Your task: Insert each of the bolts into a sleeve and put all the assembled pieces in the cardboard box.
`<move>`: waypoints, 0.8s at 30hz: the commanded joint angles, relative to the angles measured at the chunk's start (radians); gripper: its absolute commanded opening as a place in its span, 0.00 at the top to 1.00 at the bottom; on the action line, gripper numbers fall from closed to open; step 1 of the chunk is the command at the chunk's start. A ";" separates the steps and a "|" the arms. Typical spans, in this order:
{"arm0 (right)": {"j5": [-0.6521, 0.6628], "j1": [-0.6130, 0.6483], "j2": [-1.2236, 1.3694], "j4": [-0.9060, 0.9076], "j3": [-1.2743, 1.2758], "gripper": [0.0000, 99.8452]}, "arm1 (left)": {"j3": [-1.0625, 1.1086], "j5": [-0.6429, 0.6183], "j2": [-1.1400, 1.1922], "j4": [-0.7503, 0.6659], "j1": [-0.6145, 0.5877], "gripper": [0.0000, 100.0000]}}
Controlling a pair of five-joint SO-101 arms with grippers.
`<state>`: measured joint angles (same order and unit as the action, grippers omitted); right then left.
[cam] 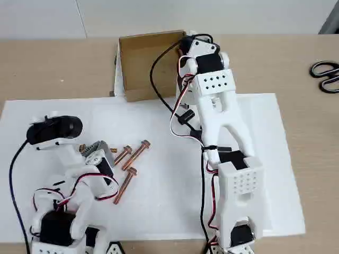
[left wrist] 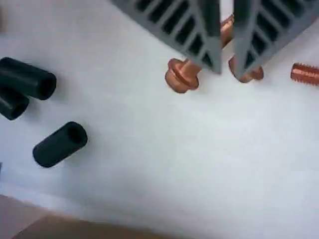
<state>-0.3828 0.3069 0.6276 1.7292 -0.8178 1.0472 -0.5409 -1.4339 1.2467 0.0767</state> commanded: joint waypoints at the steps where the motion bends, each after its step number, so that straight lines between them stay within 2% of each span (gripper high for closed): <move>1: -0.284 0.007 0.050 -0.002 0.000 0.85 | 0.002 -0.012 0.008 -0.006 -0.006 0.99; 7: 0.092 0.012 0.053 -0.002 0.000 0.85 | 0.002 -0.012 0.008 -0.006 -0.006 0.99; 10: 0.193 0.012 0.051 -0.004 0.000 0.85 | 0.002 -0.012 0.008 -0.006 -0.006 0.99; 14: 0.193 0.015 0.050 -0.005 -0.005 0.85 | 0.002 -0.012 0.008 -0.006 -0.006 0.99; 18: 0.137 0.015 0.050 -0.008 -0.011 0.85 | 0.002 -0.012 0.008 -0.006 -0.006 0.99; 24: 0.155 0.015 0.050 -0.007 -0.080 0.85 | 0.038 -0.011 0.008 -0.063 -0.006 0.99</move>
<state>-0.2294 0.3130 0.6997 1.7292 -0.8424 1.0779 -0.5470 -1.4246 1.2298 0.0752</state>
